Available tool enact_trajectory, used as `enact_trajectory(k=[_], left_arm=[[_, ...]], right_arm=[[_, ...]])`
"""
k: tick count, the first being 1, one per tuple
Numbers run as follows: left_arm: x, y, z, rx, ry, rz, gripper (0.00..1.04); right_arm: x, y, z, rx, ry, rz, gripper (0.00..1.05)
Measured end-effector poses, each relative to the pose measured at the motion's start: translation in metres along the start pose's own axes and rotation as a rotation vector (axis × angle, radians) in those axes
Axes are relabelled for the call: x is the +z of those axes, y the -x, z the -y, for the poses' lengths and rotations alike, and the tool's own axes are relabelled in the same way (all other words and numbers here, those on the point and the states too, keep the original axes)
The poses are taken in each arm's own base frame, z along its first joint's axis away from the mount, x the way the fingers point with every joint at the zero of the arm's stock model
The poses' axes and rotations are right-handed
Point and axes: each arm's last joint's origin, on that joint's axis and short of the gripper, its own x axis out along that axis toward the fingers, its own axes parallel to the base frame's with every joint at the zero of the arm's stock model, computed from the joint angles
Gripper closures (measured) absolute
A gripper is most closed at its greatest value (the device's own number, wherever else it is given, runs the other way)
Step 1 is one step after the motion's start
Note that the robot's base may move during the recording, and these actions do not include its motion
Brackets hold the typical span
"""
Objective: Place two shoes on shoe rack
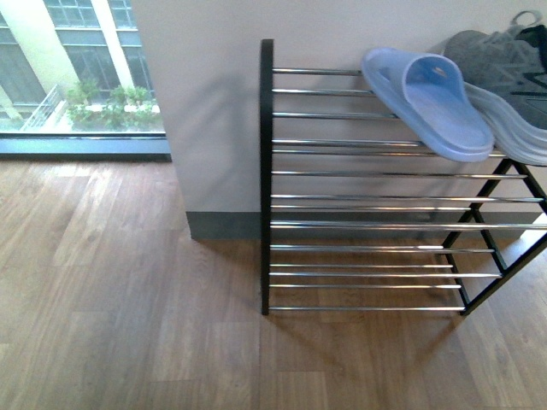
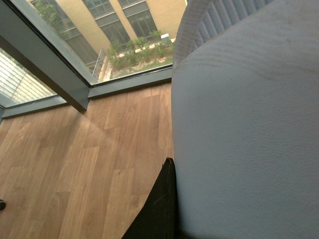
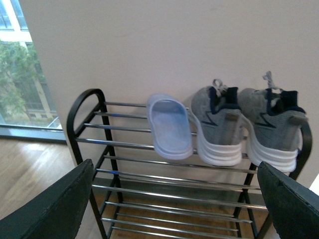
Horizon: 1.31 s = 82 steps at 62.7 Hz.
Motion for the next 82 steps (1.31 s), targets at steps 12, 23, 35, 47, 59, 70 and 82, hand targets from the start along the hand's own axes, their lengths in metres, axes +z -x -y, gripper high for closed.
enact_trajectory(k=[12,23,35,47,59,70,82], left_arm=[[0.0,0.0,0.0,-0.002,0.0,0.001,1.03],[0.0,0.0,0.0,-0.004,0.0,0.0,1.03],[0.0,0.0,0.001,-0.01,-0.001,0.0,1.03],[0.007,-0.009,0.002,-0.021,0.124,0.08,1.03],[0.046,-0.052,0.012,-0.082,0.174,0.051,1.03],[0.072,-0.1,0.03,-0.127,0.114,-0.011,1.03],[0.085,-0.141,0.054,-0.158,0.072,-0.075,1.03]], right_arm=[[0.0,0.0,0.0,-0.004,0.0,0.0,0.09],[0.0,0.0,0.0,-0.004,0.0,0.0,0.09],[0.0,0.0,0.0,-0.005,0.0,0.001,0.09],[0.0,0.0,0.0,-0.005,0.0,0.0,0.09],[0.0,0.0,0.0,-0.005,0.0,0.0,0.09],[0.0,0.0,0.0,-0.005,0.0,0.0,0.09],[0.0,0.0,0.0,-0.005,0.0,0.0,0.09]])
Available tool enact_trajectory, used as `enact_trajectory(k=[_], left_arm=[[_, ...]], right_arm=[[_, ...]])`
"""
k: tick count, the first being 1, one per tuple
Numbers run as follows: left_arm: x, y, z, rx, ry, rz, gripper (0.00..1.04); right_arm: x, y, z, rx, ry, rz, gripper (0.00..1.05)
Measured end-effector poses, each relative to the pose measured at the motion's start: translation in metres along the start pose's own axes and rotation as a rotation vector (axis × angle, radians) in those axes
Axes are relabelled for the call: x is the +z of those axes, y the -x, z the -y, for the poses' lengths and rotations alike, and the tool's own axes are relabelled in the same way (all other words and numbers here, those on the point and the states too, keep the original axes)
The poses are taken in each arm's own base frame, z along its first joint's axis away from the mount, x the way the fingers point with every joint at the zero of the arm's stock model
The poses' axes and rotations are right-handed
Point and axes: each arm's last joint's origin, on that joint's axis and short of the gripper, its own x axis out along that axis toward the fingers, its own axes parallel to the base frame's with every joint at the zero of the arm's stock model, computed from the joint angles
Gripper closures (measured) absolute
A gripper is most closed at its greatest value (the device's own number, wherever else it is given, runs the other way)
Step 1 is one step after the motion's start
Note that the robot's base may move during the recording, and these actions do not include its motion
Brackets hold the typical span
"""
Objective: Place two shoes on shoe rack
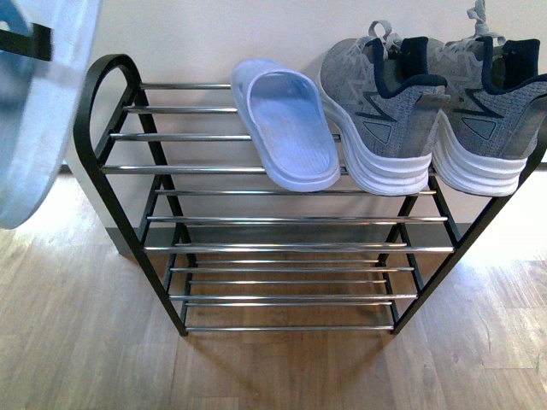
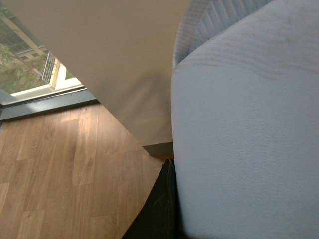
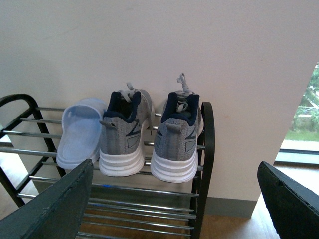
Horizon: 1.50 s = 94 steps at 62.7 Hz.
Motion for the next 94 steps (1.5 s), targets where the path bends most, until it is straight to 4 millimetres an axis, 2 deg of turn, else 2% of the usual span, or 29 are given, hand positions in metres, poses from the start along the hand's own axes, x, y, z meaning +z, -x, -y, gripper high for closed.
enact_trajectory(k=[5,19,37,51,65,80,90,94], left_arm=[[0.008,-0.021,0.014,-0.014,-0.018,-0.017,1.03],[0.016,-0.062,0.042,-0.012,-0.055,-0.057,1.03],[0.026,-0.107,0.057,0.064,-0.091,-0.07,1.03],[0.02,-0.132,0.066,0.101,-0.143,-0.106,1.03],[0.016,-0.143,0.069,0.157,-0.231,-0.111,1.02],[0.019,-0.136,0.078,0.134,-0.262,-0.082,0.63],[0.033,-0.095,0.08,0.063,-0.153,-0.024,0.22],[0.034,-0.082,0.078,0.058,-0.118,-0.008,0.11]], right_arm=[[0.0,0.0,0.0,0.0,0.0,0.0,0.09],[0.0,0.0,0.0,0.0,0.0,0.0,0.09],[0.0,0.0,0.0,0.0,0.0,0.0,0.09],[0.0,0.0,0.0,0.0,0.0,0.0,0.09],[0.0,0.0,0.0,0.0,0.0,0.0,0.09],[0.0,0.0,0.0,0.0,0.0,0.0,0.09],[0.0,0.0,0.0,0.0,0.0,0.0,0.09],[0.0,0.0,0.0,0.0,0.0,0.0,0.09]])
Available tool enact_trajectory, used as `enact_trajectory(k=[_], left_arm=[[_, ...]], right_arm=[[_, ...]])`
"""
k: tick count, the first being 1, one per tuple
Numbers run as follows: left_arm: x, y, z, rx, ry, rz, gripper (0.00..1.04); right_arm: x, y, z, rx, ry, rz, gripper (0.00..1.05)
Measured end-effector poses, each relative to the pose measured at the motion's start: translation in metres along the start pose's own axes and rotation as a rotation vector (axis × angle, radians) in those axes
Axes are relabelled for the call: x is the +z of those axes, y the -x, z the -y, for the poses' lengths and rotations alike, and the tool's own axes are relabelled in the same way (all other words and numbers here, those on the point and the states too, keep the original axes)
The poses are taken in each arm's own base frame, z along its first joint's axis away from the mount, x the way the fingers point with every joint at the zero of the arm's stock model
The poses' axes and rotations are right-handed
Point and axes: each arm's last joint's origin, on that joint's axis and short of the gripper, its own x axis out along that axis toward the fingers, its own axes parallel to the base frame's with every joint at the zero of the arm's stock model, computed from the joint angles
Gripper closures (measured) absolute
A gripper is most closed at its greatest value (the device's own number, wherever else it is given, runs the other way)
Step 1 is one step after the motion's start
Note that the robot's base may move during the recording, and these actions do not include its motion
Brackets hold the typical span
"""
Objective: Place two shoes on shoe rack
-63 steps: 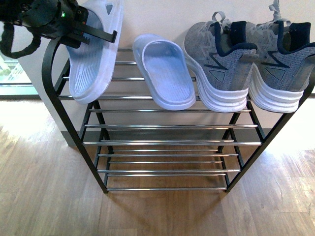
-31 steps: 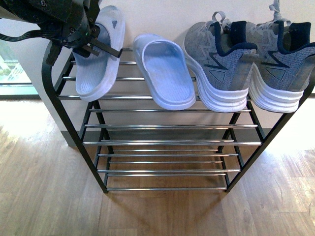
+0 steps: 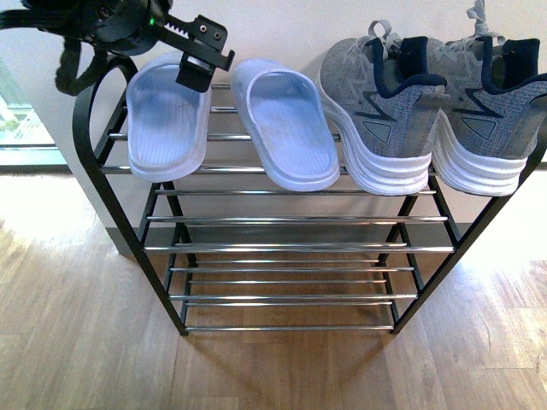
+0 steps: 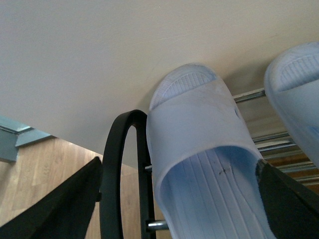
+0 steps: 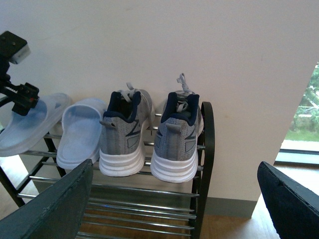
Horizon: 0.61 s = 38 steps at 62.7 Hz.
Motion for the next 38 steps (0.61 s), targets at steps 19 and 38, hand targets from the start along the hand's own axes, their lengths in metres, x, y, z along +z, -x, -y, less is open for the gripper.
enact_trajectory(k=[19,38], left_arm=[[-0.011,0.072,-0.029,-0.02,0.164,0.108,0.09],[-0.062,0.176,-0.088,0.033,0.282,0.214,0.09]], right_arm=[[0.0,0.0,0.0,0.0,0.0,0.0,0.09],[0.0,0.0,0.0,0.0,0.0,0.0,0.09]])
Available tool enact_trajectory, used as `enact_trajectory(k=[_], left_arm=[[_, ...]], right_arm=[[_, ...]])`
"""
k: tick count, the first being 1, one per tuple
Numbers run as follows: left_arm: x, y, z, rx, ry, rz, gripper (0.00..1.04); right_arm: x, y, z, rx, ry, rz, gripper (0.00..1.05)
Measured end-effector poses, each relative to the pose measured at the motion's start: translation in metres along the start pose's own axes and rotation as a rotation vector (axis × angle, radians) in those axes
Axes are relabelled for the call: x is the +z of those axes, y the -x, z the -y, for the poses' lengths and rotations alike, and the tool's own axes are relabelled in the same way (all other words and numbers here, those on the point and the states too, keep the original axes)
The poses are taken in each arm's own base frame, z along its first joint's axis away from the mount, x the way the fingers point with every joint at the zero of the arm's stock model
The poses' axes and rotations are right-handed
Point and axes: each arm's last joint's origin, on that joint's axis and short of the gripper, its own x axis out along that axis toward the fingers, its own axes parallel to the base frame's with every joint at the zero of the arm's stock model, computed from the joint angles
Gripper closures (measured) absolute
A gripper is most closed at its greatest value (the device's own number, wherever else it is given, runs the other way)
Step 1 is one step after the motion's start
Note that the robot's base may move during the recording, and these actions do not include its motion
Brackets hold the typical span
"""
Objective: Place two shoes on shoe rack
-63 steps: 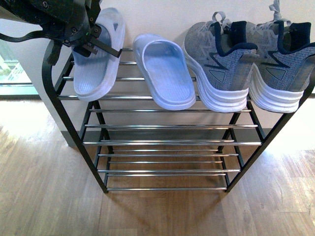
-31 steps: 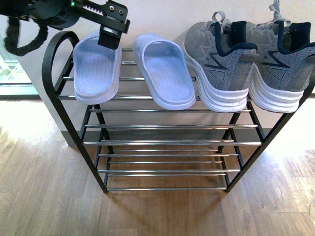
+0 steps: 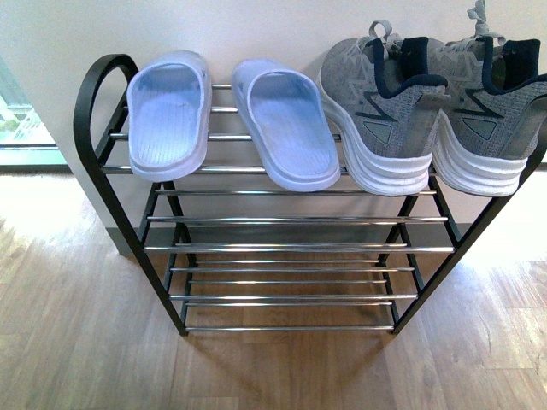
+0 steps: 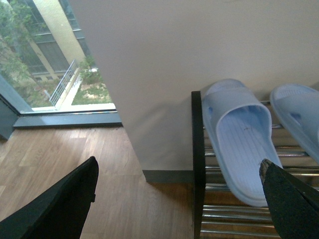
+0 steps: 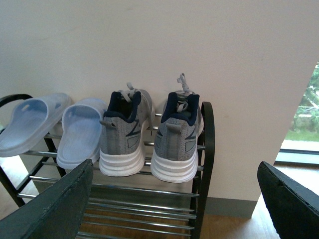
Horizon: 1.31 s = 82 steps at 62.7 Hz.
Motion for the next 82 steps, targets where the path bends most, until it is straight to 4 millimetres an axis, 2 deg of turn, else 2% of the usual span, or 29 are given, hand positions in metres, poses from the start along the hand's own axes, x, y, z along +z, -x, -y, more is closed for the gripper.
enact_trajectory(k=[7,12,20,27,29,33,40,49,53,58,82], left_arm=[[-0.012,0.042,-0.025,0.041,0.041,0.016,0.09],[-0.029,0.071,-0.04,0.05,0.118,0.031,0.09],[-0.056,0.091,-0.057,0.069,0.252,0.018,0.09],[-0.057,0.096,-0.059,0.058,0.29,0.046,0.1],[-0.058,0.096,-0.059,0.011,0.274,0.097,0.14],[-0.063,0.097,-0.06,-0.064,0.209,0.211,0.27],[-0.068,0.104,-0.06,-0.075,0.143,0.263,0.46],[-0.074,0.103,-0.059,-0.066,0.119,0.265,0.71],[-0.077,0.103,-0.059,-0.067,0.113,0.264,0.89],[-0.079,0.102,-0.059,-0.066,0.112,0.264,1.04],[-0.092,0.099,-0.057,-0.066,0.109,0.262,1.03]], right_arm=[[0.0,0.0,0.0,0.0,0.0,0.0,0.09],[0.0,0.0,0.0,0.0,0.0,0.0,0.09],[0.0,0.0,0.0,0.0,0.0,0.0,0.09],[0.0,0.0,0.0,0.0,0.0,0.0,0.09],[0.0,0.0,0.0,0.0,0.0,0.0,0.09],[0.0,0.0,0.0,0.0,0.0,0.0,0.09],[0.0,0.0,0.0,0.0,0.0,0.0,0.09],[0.0,0.0,0.0,0.0,0.0,0.0,0.09],[0.0,0.0,0.0,0.0,0.0,0.0,0.09],[0.0,0.0,0.0,0.0,0.0,0.0,0.09],[0.0,0.0,0.0,0.002,0.0,0.0,0.09]])
